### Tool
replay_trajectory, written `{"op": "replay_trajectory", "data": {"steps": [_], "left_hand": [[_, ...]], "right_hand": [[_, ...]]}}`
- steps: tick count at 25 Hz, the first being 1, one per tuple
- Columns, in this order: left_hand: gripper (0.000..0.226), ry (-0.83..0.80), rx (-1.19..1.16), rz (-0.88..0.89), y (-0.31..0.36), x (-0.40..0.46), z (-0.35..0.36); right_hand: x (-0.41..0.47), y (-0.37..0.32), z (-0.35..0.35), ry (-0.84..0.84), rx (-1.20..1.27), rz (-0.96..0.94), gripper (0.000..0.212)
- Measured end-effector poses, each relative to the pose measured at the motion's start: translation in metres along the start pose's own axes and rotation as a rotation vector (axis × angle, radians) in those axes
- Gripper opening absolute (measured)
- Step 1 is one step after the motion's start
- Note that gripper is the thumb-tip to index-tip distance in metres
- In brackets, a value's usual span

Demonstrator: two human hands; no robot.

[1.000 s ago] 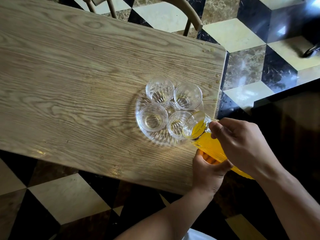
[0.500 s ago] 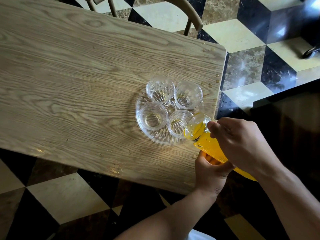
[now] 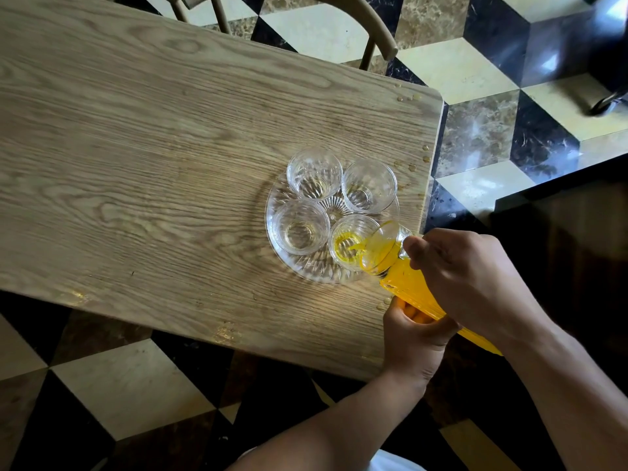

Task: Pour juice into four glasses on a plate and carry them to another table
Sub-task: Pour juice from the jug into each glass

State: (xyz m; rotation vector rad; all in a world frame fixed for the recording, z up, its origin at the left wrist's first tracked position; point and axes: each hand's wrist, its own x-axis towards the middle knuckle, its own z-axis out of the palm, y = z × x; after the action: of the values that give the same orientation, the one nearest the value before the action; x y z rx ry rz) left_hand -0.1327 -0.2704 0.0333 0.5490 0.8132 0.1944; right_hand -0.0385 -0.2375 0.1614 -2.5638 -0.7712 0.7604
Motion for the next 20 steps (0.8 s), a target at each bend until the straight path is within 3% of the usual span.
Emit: {"op": "replay_trajectory", "data": {"steps": [3, 7, 11, 20], "left_hand": [[0.043, -0.011, -0.013, -0.001, -0.0014, -0.0007, -0.0009], [0.052, 0.01, 0.002, -0.019, 0.0015, -0.0025, -0.0009], [0.042, -0.005, 0.03, -0.031, 0.0022, -0.0049, -0.0011], [0.066, 0.036, 0.031, -0.037, 0.0016, -0.0037, 0.0028]], "right_hand": [[-0.0001, -0.0002, 0.0004, 0.003, 0.007, 0.006, 0.051], [-0.0008, -0.0011, 0.0009, 0.007, 0.011, 0.015, 0.053], [-0.0011, -0.0014, 0.0004, 0.006, 0.004, 0.024, 0.052], [0.0011, -0.001, 0.0009, -0.009, -0.03, 0.046, 0.05]]}}
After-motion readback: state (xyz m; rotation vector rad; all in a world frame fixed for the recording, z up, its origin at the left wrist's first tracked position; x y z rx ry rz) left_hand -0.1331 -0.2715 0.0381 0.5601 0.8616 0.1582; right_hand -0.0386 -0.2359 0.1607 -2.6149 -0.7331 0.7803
